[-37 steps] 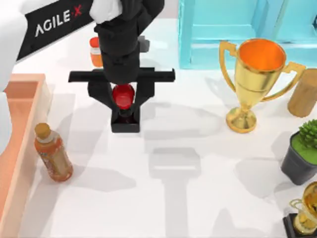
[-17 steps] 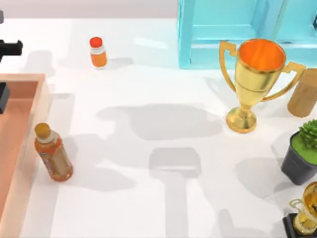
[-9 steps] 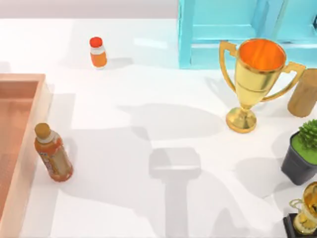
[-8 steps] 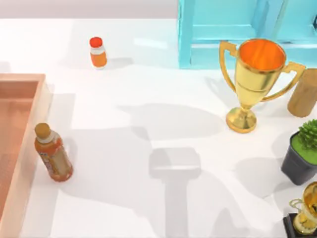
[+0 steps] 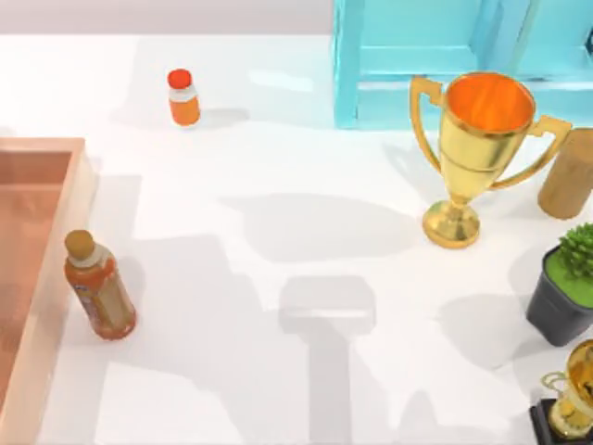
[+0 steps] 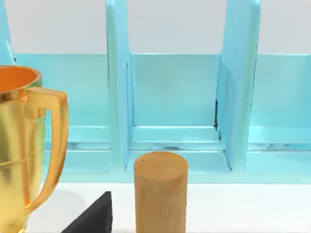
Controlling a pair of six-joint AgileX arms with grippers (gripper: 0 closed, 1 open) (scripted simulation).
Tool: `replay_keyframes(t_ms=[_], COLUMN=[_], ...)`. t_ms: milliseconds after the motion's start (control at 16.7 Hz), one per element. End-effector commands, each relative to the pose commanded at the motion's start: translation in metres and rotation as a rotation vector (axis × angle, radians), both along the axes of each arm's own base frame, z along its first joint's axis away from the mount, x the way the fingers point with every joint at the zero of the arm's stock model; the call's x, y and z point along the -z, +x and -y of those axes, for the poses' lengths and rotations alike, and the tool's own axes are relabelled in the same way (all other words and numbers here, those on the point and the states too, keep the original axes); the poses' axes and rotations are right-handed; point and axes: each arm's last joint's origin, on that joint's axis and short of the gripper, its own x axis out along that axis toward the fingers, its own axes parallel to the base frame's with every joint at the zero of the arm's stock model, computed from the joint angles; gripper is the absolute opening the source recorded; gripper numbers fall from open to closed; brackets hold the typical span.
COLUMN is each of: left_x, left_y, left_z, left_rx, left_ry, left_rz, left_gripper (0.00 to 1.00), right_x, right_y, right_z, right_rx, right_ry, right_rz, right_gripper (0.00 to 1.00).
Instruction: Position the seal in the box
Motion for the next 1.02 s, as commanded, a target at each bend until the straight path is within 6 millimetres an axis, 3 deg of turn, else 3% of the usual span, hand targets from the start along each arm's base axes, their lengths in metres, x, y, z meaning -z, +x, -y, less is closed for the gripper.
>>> replay_keyframes(t_ms=[180,420,1020], left_x=[0.018,0.019,0.019], left_y=[-0.001,-0.001,-0.001], left_z=[0.000,0.000,0.000], left_rx=[-0.001,-0.001,-0.001], left_ry=[-0.002,-0.002,-0.002], left_rz=[-0.004,-0.003,-0.003], left_gripper=[0.00,0.00,0.75], right_x=[0.000,0.000,0.000], right_y=[0.000,0.000,0.000], right_z=[0.000,0.000,0.000], right_rx=[0.000,0.000,0.000], right_ry=[0.000,0.000,0.000], right_rz=[0.000,0.000,0.000], right_gripper=[1.00,1.00,1.00])
